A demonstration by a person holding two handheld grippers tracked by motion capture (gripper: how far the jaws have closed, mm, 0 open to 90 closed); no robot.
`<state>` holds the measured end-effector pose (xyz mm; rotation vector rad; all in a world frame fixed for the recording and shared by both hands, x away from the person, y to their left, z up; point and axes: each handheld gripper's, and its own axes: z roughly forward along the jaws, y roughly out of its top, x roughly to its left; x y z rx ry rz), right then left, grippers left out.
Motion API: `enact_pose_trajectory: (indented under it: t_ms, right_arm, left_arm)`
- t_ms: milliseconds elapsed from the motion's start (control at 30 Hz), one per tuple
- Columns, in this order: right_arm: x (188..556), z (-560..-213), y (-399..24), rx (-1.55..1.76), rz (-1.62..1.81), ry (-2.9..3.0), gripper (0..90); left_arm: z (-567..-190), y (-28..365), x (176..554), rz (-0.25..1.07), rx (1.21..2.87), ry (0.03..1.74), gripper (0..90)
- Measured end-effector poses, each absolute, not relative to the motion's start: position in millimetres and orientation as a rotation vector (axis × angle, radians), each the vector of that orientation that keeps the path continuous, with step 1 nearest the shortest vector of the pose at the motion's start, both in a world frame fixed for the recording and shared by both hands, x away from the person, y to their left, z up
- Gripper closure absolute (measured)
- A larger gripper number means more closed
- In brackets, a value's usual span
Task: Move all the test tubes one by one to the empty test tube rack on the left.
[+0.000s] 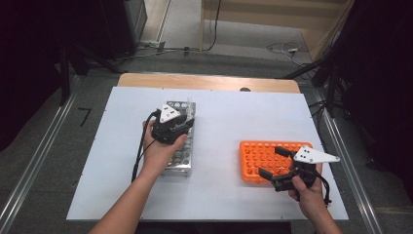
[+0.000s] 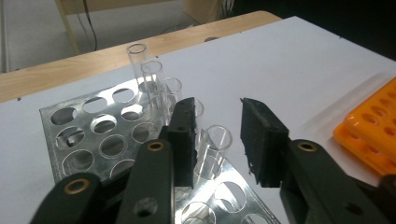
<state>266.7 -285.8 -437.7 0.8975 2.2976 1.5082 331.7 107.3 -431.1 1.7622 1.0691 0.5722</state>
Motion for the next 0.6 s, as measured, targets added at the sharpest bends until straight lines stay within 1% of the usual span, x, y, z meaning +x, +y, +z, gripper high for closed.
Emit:
enact_pose_trajectory:
  t_ms: [100,167,267,333,467,600]
  right_arm:
    - [267.2,-437.8,-286.3,0.895,1.508,2.297,0.0]
    - [267.6,-437.9,-286.7,0.894,1.507,2.295,0.0]
    - [267.7,-437.5,-287.6,0.902,1.507,2.293,0.0]
    - [267.9,-437.3,-288.0,0.9,1.507,2.291,0.0]
    - [268.1,-436.9,-289.0,0.904,1.509,2.286,0.0]
    - [268.4,-435.9,-290.8,0.904,1.505,2.278,0.0]
  left_arm:
    - [-429.2,110.4,330.8,0.553,1.742,1.074,57.0]
    - [-427.6,111.8,329.8,0.537,1.728,1.074,47.8]
    - [-425.4,112.4,327.3,0.512,1.716,1.053,37.3]
    - [-423.8,112.6,324.9,0.499,1.712,1.036,28.0]
    - [-420.3,113.8,318.0,0.47,1.684,1.016,12.2]
    - [-417.5,115.4,309.0,0.453,1.678,0.983,2.6]
